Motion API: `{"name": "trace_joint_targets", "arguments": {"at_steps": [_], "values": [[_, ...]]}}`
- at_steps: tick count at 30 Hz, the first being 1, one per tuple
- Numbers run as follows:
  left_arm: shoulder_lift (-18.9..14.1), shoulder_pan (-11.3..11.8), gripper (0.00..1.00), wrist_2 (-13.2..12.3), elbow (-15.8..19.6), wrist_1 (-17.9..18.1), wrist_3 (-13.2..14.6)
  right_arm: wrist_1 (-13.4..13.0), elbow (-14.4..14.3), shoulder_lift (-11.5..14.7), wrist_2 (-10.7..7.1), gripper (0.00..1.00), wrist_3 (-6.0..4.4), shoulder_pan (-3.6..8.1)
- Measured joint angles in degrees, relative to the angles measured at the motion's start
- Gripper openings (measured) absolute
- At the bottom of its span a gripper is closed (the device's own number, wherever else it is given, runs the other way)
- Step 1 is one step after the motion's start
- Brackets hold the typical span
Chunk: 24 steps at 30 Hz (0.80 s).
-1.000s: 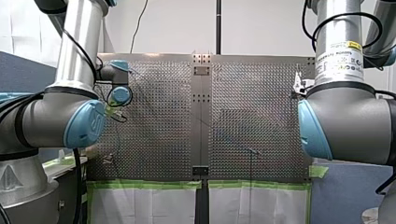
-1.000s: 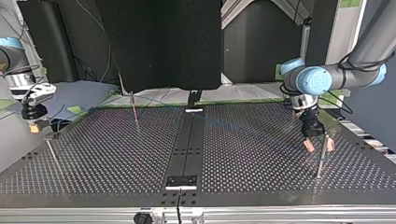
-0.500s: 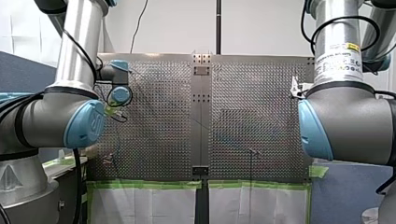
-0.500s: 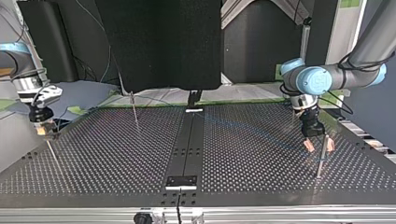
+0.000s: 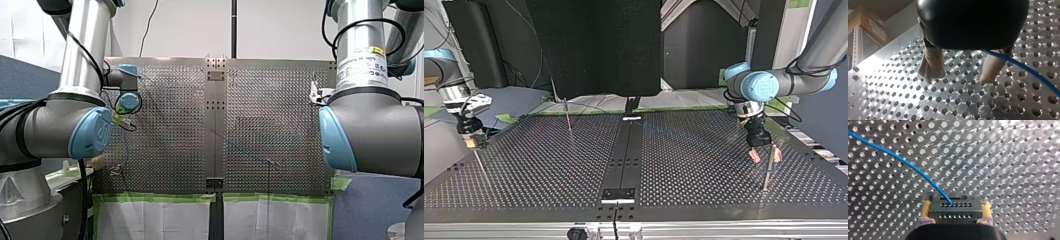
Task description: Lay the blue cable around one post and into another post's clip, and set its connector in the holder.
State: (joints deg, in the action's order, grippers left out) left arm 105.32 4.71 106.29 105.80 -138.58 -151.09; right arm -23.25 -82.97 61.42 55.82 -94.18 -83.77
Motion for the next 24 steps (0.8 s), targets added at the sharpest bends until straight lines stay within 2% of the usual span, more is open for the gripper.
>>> {"name": "trace_joint_targets", "arguments": {"at_steps": [4,10,24], "values": [[0.00,-0.12,1.00,-0.04,0.00,0.04,-0.02,1.41,1.03,-1.31,0.05,0.00,1.08,-0.16],[0.00,0.07,1.00,-0.15,0.00,0.05,-0.15,1.97,1.58,-1.74,0.03,0.00,1.68,-0.25],[0.00,0.13,1.00,-0.15,0.00,0.24,-0.02,1.54,2.20,-1.77,-0.01,0.00,1.86,0.09]]}}
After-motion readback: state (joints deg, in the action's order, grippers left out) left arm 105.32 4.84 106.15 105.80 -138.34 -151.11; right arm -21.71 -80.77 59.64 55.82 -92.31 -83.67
